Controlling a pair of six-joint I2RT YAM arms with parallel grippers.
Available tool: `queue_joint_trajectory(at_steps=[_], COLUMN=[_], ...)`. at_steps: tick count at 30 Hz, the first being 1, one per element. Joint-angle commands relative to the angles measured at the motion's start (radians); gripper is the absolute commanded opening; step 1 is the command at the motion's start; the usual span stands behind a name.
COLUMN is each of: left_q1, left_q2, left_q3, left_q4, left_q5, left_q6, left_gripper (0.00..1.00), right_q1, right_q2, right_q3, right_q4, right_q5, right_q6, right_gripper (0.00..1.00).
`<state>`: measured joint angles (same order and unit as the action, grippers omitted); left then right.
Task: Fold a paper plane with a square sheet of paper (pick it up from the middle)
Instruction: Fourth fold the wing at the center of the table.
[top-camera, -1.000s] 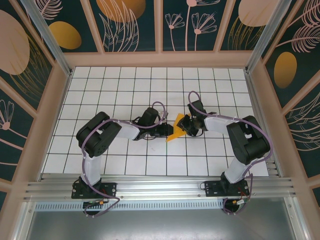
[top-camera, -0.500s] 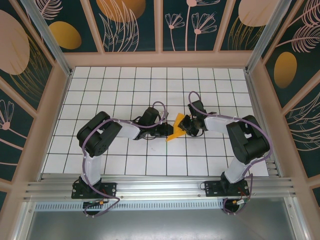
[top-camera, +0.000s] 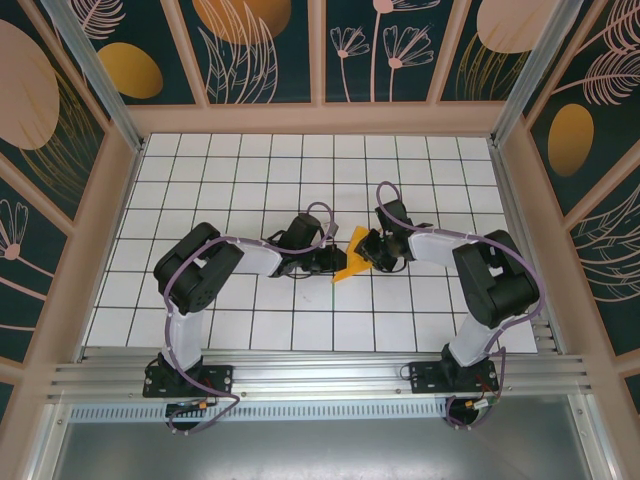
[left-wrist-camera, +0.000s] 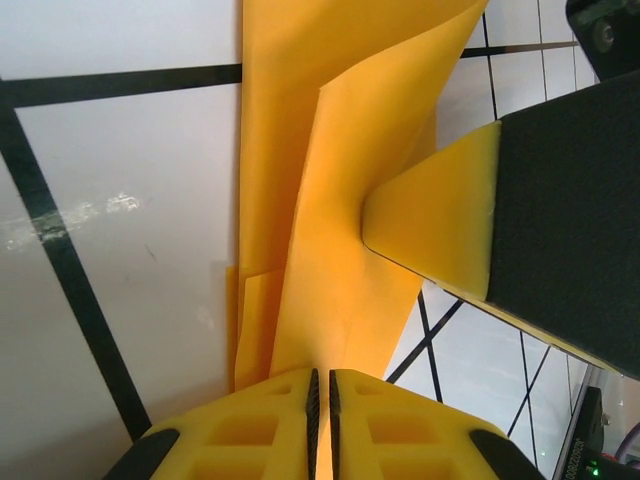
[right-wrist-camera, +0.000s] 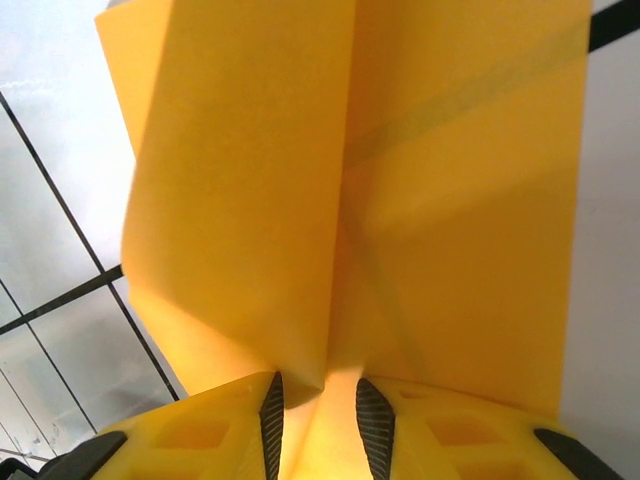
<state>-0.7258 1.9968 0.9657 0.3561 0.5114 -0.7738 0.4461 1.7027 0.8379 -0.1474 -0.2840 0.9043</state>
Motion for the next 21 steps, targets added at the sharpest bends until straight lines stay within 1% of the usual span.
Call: queue_joint_trajectory(at_steps=[1, 5, 11, 13, 14, 16, 18, 21], left_q1=[0.0, 0.001, 0.0, 0.001, 0.001, 0.0, 0.0, 0.0], left_q2=[0.051, 0.061, 0.069, 0.072, 0.072, 0.071, 0.072, 0.074], left_q3=[0.0, 0.001, 0.001, 0.002, 0.028, 0.031, 0.033, 0.035], left_q4=[-0.112, -0.148, -0.18, -0.183, -0.185, -0.186, -0.187, -0.188], left_q5=[-0.08, -0.103, -0.122, -0.123, -0.124, -0.125, -0.124, -0.122], left_q6=[0.034, 0.044, 0.054, 0.055, 0.054, 0.054, 0.053, 0.051], left_gripper=[0.13, 0.11, 0.09, 0.08, 0.08, 0.08, 0.08, 0.08], right_q1=[-0.003, -0.004, -0.006, -0.007, -0.007, -0.007, -0.007, -0.007], right_q2=[0.033, -0.07, -0.232, -0.243, -0.236, -0.202, -0.17, -0.136], right_q3=[-0.038, -0.009, -0.016, -0.038, -0.044, -0.053, -0.062, -0.065], right_q4=[-0.092, -0.091, -0.032, 0.014, 0.026, 0.053, 0.095, 0.145], right_q5=[0.083, 0.082, 0.034, -0.018, -0.033, -0.063, -0.098, -0.132], right_q6=[-0.051, -0.126, -0.227, -0.239, -0.239, -0.236, -0.235, -0.236], right_gripper=[0.35, 0.38, 0.39, 0.36, 0.33, 0.24, 0.19, 0.14])
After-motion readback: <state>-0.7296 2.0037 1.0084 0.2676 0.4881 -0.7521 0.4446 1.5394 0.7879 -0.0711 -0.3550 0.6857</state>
